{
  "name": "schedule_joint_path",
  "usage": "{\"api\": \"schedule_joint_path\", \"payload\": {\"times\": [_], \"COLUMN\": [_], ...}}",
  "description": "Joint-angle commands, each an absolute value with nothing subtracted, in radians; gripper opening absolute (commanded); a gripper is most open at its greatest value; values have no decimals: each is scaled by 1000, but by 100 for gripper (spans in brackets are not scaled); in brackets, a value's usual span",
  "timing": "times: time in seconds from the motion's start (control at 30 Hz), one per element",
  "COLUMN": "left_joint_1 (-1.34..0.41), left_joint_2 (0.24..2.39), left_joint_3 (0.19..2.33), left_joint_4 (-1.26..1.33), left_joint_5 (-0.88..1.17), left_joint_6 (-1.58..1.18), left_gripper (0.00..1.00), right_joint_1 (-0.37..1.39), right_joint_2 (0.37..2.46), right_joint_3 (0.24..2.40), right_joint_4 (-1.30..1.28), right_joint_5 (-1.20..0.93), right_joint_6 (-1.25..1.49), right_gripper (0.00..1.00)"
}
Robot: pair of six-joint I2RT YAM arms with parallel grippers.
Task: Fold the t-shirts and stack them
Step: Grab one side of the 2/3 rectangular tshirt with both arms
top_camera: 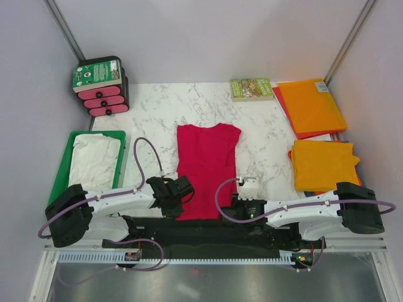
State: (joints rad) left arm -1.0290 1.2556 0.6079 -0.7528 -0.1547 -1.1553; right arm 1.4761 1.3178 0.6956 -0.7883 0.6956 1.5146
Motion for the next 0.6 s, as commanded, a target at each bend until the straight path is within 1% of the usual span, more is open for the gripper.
{"api": "schedule_joint_path", "payload": {"times": [0.0,0.1,0.17,0.3,0.57], "left_joint_1": [-1032,-1032,-1032,-1032,-1032], "left_joint_2": [1273,1272,1273,1279,1281], "left_joint_3": [581,581,581,586,586], "left_joint_4": [-716,-716,-716,-716,-718], "left_joint_5": [-163,-163,-164,-166,-164], "left_joint_6": [-1140,-1140,-1140,-1140,-1140], "left_gripper": [2,2,2,2,2], "right_joint_1": [1491,1519,1535,1540,1540], "right_joint_2": [1333,1342,1348,1344,1414], "right_joint_3": [730,759,794,807,785], "right_joint_4": [-808,-908,-986,-967,-864], "right_joint_5": [715,777,799,808,735], "right_joint_6": [1542,1635,1649,1625,1566], "right_gripper": [46,45,45,45,46]}}
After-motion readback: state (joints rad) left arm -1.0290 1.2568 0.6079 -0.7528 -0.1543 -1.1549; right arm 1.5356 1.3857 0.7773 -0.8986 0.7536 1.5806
